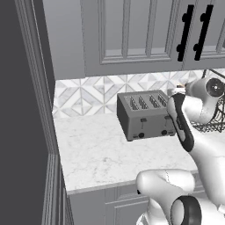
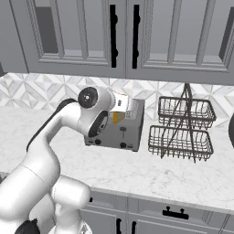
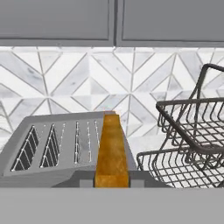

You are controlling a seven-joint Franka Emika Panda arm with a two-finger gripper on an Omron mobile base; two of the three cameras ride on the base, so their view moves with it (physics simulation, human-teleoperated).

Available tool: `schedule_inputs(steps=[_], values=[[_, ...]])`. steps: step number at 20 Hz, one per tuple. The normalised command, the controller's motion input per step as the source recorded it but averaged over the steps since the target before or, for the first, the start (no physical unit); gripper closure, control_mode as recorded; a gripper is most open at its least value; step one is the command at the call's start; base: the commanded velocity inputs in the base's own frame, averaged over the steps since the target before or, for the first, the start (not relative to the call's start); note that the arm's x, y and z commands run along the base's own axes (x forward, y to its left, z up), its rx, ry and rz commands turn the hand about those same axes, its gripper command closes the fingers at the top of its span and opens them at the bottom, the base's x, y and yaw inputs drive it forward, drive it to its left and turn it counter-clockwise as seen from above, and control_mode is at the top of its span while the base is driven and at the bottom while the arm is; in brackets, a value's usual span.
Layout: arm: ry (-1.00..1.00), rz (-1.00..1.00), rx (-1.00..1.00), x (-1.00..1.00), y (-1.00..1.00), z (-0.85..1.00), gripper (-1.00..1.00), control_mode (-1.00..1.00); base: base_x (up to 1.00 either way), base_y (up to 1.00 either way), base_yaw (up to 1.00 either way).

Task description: Start the toaster. Once the lever pops up, take the bread to the plate on the dining counter.

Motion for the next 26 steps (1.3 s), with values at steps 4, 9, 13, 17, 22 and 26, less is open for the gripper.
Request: schedule_inputs(steps=[4,9,13,17,22,26], values=[[0.19,-0.03,0.02,-0.62,0.22,0.09,1.0,-1.0,0.0,0.0,0.0],[0.07,-0.01,0.01,-0.79,0.14,0.0,1.0,-1.0,0.0,0.0,0.0],[0.0,-0.01,0.0,-0.4,0.04,0.0,1.0,-1.0,0.0,0.0,0.0],[0.0,0.0,0.0,0.0,0.0,0.0,1.0,1.0,0.0,0.02,0.0],[0.0,0.0,0.0,0.0,0.0,0.0,1.0,1.0,-0.46,0.0,-0.51],[0.0,0.0,0.0,0.0,0.0,0.0,1.0,1.0,-0.59,-0.11,-0.65]])
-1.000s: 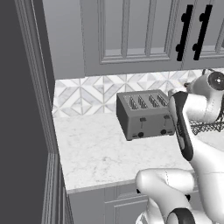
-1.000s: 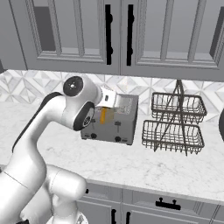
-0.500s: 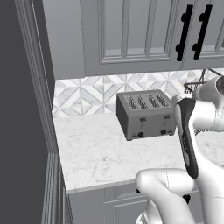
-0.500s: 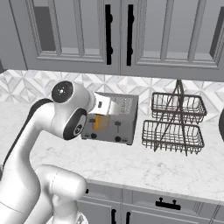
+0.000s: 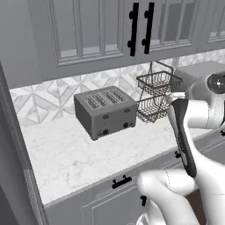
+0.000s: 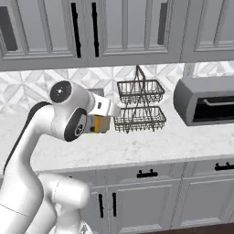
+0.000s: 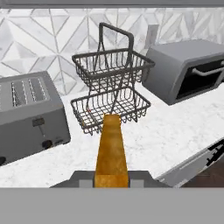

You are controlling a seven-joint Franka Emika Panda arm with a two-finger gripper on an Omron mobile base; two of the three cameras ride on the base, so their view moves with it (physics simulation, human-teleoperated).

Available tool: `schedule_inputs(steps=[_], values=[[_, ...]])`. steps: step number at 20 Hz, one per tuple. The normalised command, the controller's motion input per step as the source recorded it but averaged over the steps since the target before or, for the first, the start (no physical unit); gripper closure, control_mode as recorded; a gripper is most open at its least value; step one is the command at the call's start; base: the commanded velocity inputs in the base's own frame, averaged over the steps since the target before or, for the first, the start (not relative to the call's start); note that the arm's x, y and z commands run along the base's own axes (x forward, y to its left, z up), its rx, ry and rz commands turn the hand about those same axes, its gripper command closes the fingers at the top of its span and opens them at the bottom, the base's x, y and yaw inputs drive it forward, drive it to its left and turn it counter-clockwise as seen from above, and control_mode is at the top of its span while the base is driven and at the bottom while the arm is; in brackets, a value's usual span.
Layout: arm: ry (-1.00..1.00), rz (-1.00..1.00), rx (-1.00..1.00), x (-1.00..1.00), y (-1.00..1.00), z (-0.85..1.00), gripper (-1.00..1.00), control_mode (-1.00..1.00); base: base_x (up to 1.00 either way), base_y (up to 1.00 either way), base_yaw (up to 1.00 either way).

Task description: Start the toaster. Once the lever pops up, take the bread to the plate on the dining counter.

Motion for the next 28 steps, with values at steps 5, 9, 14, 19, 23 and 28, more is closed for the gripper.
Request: schedule_inputs(steps=[5,9,14,19,23,28], values=[[0.0,0.0,0.0,0.0,0.0,0.0,1.0,1.0,-0.69,-0.15,-0.59],[0.0,0.0,0.0,0.0,0.0,0.0,1.0,1.0,-0.37,-0.19,-0.65],[0.0,0.0,0.0,0.0,0.0,0.0,1.0,1.0,-0.05,-0.45,-0.68],[0.0,0.0,0.0,0.0,0.0,0.0,1.0,1.0,0.0,-0.73,-0.65],[0.0,0.0,0.0,0.0,0.0,0.0,1.0,1.0,0.0,-0.76,-0.62],[0.0,0.0,0.0,0.0,0.0,0.0,1.0,1.0,0.0,-0.67,-0.64]])
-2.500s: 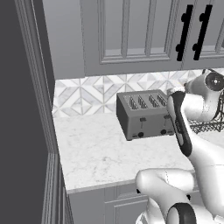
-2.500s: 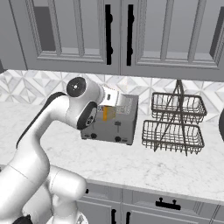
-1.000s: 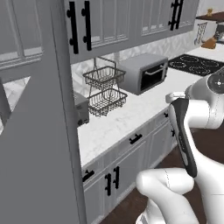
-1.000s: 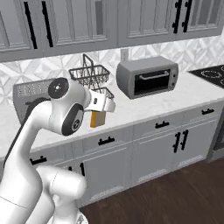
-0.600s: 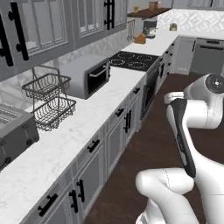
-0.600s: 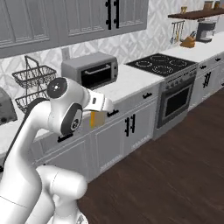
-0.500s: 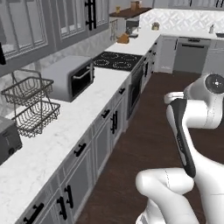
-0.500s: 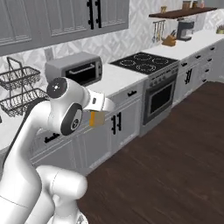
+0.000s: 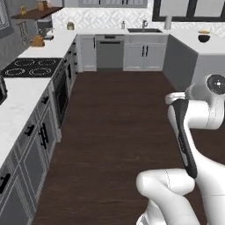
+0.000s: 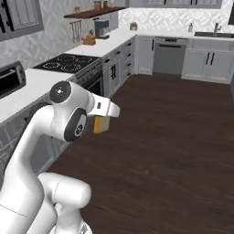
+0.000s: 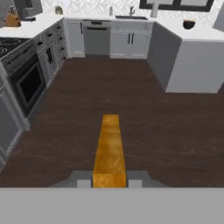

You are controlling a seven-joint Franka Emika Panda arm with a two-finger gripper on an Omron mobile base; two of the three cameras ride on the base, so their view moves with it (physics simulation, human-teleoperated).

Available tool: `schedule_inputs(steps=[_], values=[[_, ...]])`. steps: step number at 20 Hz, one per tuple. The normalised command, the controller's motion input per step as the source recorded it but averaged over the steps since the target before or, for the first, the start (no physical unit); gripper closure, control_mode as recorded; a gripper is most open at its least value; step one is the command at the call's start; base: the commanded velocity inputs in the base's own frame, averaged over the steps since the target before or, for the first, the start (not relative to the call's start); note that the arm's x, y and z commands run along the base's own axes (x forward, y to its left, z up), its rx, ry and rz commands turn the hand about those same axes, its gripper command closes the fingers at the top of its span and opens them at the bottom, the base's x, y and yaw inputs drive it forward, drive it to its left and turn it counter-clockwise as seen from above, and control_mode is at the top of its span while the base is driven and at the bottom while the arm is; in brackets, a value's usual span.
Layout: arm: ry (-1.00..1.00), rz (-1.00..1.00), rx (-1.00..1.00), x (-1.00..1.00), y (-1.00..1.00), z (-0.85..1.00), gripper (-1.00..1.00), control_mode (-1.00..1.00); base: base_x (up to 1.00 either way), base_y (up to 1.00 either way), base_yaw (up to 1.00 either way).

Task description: Start the toaster. Once the lever pops up, take the bread to the plate on the dining counter.

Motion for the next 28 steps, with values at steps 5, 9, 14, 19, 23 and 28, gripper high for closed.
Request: schedule_inputs(steps=[5,9,14,19,23,28], values=[[0.0,0.0,0.0,0.0,0.0,0.0,1.0,1.0,0.0,-0.6,-0.67],[0.0,0.0,0.0,0.0,0.0,0.0,1.0,1.0,0.16,-0.61,-0.6],[0.0,0.0,0.0,0.0,0.0,0.0,1.0,1.0,0.75,-0.51,-0.41],[0.0,0.0,0.0,0.0,0.0,0.0,1.0,1.0,1.0,-0.45,-0.17],[0.0,0.0,0.0,0.0,0.0,0.0,1.0,1.0,1.0,-0.26,-0.03],[0.0,0.0,0.0,0.0,0.0,0.0,1.0,1.0,1.0,-0.07,-0.01]])
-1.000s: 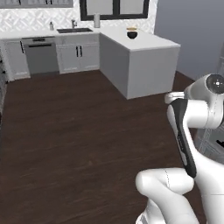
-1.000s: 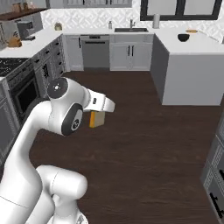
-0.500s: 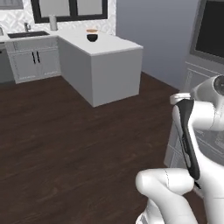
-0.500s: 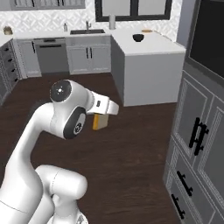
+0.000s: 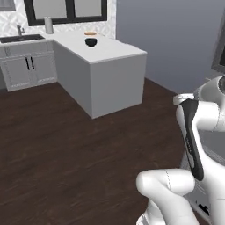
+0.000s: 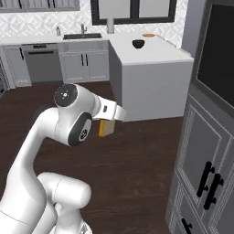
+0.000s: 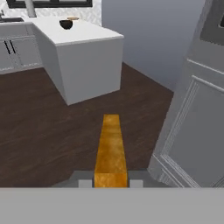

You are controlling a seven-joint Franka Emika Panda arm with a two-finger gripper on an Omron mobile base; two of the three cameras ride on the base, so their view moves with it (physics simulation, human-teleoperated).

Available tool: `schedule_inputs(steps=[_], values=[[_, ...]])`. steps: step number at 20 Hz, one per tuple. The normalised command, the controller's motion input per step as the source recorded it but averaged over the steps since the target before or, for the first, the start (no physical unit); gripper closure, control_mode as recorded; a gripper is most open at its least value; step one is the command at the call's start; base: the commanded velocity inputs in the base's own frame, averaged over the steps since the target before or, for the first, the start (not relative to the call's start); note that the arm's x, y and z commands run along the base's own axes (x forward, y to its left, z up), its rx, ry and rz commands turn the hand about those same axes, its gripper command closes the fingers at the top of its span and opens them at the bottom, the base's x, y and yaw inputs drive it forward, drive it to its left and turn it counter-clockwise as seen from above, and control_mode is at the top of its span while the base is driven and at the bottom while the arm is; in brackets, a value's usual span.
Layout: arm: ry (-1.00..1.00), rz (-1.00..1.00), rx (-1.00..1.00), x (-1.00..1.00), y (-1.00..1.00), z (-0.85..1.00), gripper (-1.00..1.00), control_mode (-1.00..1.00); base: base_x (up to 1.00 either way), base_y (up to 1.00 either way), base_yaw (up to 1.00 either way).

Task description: Start the toaster. Once the lever pops up, take the bread to the plate on the dining counter.

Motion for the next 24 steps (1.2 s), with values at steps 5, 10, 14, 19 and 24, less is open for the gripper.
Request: schedule_inputs(steps=[5,10,14,19,24], values=[[0.0,0.0,0.0,0.0,0.0,0.0,1.0,1.0,1.0,0.0,-0.1],[0.0,0.0,0.0,0.0,0.0,0.0,1.0,1.0,0.99,0.0,-0.33],[0.0,0.0,0.0,0.0,0.0,0.0,1.0,1.0,0.95,0.0,-0.41],[0.0,0.0,0.0,0.0,0.0,0.0,1.0,1.0,0.86,0.0,-0.44],[0.0,0.0,0.0,0.0,0.0,0.0,1.0,1.0,0.87,-0.08,-0.44]])
